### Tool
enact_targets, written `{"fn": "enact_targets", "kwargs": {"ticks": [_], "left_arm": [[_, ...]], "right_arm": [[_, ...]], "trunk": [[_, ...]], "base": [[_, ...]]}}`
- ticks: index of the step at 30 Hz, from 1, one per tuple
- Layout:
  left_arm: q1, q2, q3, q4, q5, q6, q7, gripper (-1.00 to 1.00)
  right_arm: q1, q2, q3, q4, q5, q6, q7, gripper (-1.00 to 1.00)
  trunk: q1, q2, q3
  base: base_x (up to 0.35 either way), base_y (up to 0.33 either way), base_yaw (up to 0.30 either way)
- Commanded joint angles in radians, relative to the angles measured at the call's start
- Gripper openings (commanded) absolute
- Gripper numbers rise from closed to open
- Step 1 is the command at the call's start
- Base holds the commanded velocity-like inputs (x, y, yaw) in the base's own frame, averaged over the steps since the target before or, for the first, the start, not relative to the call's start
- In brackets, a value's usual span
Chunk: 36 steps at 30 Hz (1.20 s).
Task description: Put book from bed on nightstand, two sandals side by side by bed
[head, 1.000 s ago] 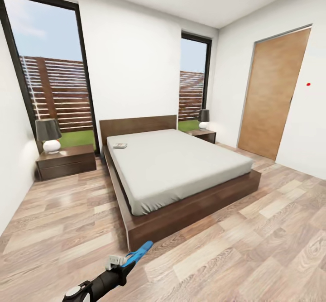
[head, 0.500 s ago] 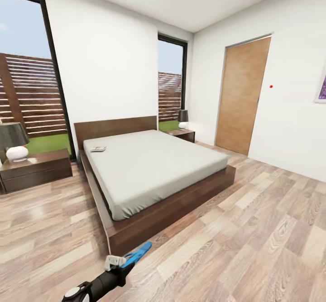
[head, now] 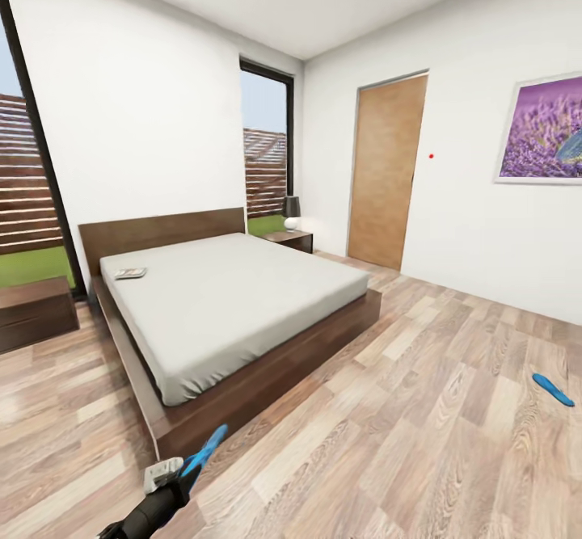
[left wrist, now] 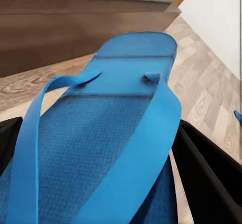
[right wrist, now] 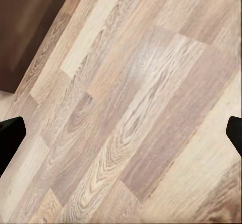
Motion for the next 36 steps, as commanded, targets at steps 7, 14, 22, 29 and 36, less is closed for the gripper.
{"fn": "enact_targets", "kwargs": {"ticks": [7, 14, 22, 29, 36], "left_arm": [[-0.001, 0.003, 0.006, -0.002, -0.001, -0.001, -0.002, -1.0], [-0.001, 0.005, 0.006, -0.002, -0.001, -0.001, -0.001, -1.0], [-0.001, 0.005, 0.006, -0.001, -0.001, -0.003, -0.001, -1.0], [-0.001, 0.002, 0.006, -0.001, -0.001, -0.003, 0.001, -1.0], [0.0, 0.0, 0.006, 0.001, -0.001, -0.003, 0.002, -1.0]], "right_arm": [[-0.001, 0.0, -0.003, 0.001, -0.009, 0.01, 0.003, 1.0], [-0.001, 0.0, -0.003, 0.001, -0.009, 0.01, 0.005, 1.0], [-0.001, 0.0, -0.003, 0.001, -0.009, 0.01, 0.005, 1.0], [-0.001, 0.0, -0.003, 0.001, -0.009, 0.01, 0.005, 1.0], [-0.001, 0.0, -0.003, 0.001, -0.009, 0.01, 0.006, 1.0]], "trunk": [[0.0, -0.001, -0.001], [0.0, -0.001, -0.001], [0.0, -0.001, -0.001], [0.0, -0.001, -0.001], [0.0, -0.001, -0.001]], "base": [[0.0, 0.0, -0.3], [0.0, 0.0, -0.3], [0.0, 0.0, -0.3], [0.0, 0.0, -0.3], [0.0, 0.0, -0.3]]}}
